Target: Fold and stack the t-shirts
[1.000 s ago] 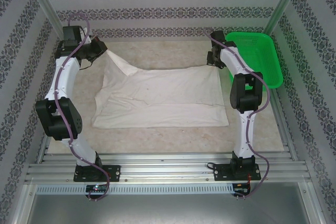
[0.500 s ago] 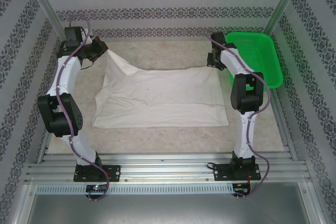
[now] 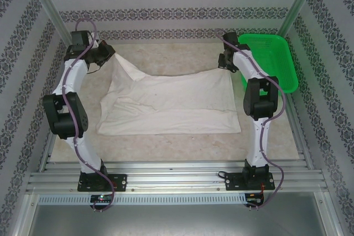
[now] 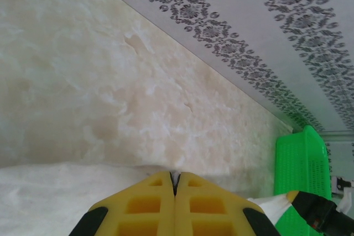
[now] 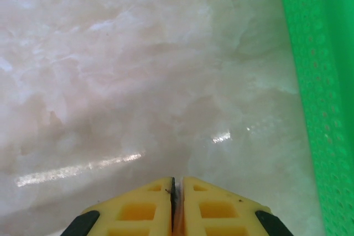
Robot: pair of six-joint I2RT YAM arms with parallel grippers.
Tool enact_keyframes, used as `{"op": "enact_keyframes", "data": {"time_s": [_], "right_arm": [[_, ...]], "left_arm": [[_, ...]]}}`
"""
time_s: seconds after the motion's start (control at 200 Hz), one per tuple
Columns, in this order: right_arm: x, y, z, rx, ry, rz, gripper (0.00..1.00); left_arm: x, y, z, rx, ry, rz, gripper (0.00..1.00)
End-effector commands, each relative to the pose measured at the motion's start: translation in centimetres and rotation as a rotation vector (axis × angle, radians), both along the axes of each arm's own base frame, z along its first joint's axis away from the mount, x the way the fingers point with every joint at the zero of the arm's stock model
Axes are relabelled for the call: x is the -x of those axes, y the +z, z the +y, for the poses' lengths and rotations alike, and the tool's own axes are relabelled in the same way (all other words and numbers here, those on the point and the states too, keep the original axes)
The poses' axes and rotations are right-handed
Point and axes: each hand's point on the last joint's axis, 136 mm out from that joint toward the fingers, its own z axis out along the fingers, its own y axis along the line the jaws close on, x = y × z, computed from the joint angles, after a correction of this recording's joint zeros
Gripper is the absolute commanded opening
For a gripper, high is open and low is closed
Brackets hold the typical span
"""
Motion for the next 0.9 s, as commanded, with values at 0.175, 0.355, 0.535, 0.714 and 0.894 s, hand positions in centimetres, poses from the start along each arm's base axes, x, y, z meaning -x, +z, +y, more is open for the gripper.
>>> {"op": "enact_keyframes", "data": {"time_s": [0.175,0.355,0.535,0.714,0.894], "right_arm": [[-1.7,-1.0,-0.3,-0.039,-0.037,0.008,0.12],[-2.3,-1.3,-0.1,-0.062,-0.043,0.011,0.12],[-2.4,-1.7,0.2,-0.076,-0.046,0.017,0.12],[-2.2,-2.0,0.2,-0.080,-0.053,0.027,0.12],[-1.8,-2.4,0.3,-0.074,-0.052,0.039,0.12]], "left_arm": [[-5.1,-1.8,0.7,0.109,0.027,-0.059,0.00],[-6.4,-1.0,0.5,0.153,0.012,-0.081,0.50],[-3.7,2.6,1.2,0.089,0.010,-0.062,0.64],[4.9,-0.9,-0.2,-0.040,-0.058,0.167,0.61],[12.6,-6.7,-4.3,-0.014,-0.132,0.416,0.52]]}}
